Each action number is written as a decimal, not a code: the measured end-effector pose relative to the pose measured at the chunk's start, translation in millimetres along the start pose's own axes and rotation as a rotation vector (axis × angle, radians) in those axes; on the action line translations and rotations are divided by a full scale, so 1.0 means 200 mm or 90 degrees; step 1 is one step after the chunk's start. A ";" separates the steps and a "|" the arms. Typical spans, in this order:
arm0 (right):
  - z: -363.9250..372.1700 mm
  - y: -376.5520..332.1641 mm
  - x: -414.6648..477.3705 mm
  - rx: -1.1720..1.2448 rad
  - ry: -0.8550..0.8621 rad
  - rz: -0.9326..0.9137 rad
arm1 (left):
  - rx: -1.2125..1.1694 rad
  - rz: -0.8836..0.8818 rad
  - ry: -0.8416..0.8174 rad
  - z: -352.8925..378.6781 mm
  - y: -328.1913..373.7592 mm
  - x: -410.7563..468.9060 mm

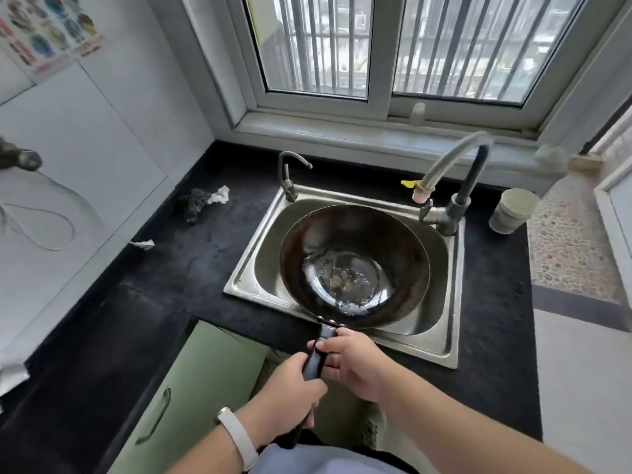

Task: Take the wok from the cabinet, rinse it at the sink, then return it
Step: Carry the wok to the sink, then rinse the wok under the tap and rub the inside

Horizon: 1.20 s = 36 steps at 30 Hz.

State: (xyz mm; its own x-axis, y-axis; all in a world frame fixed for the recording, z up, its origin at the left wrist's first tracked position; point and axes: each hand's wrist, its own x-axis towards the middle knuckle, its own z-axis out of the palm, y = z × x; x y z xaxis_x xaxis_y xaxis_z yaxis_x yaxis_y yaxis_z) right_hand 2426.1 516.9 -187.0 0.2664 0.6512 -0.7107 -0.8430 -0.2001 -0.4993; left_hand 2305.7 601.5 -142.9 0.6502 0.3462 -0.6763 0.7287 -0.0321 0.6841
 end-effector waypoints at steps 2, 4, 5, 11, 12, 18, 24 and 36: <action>-0.03 -0.02 0.02 -0.027 -0.008 0.021 | -0.004 -0.013 0.001 0.01 0.01 0.03; -0.07 -0.04 0.03 -0.058 -0.015 0.041 | -0.009 -0.023 -0.002 0.02 0.02 0.07; -0.09 -0.06 0.04 -0.073 -0.019 0.048 | -0.013 -0.027 -0.005 0.03 0.02 0.08; -0.17 -0.09 0.08 -0.140 -0.003 0.055 | -0.006 -0.040 -0.032 0.04 0.04 0.20; -0.17 -0.10 0.08 -0.157 0.007 0.050 | 0.000 -0.037 -0.041 0.03 0.04 0.22; -0.24 -0.22 0.01 -0.420 0.110 0.033 | 0.033 -0.029 -0.092 0.00 0.06 0.33; -0.44 -0.59 -0.04 -0.502 0.334 -0.147 | 0.061 -0.027 -0.127 -0.05 0.09 0.37; -0.72 -1.18 0.19 -0.857 0.498 -0.306 | 0.092 -0.045 -0.071 -0.16 0.13 0.36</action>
State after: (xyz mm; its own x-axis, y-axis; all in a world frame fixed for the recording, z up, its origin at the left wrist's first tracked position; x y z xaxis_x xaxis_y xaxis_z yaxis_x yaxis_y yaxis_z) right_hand 2701.3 482.8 -167.2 0.8825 0.4131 -0.2247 0.2656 -0.8321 -0.4868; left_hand 2364.6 654.8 -164.7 0.6102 0.2467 -0.7528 0.7914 -0.1479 0.5931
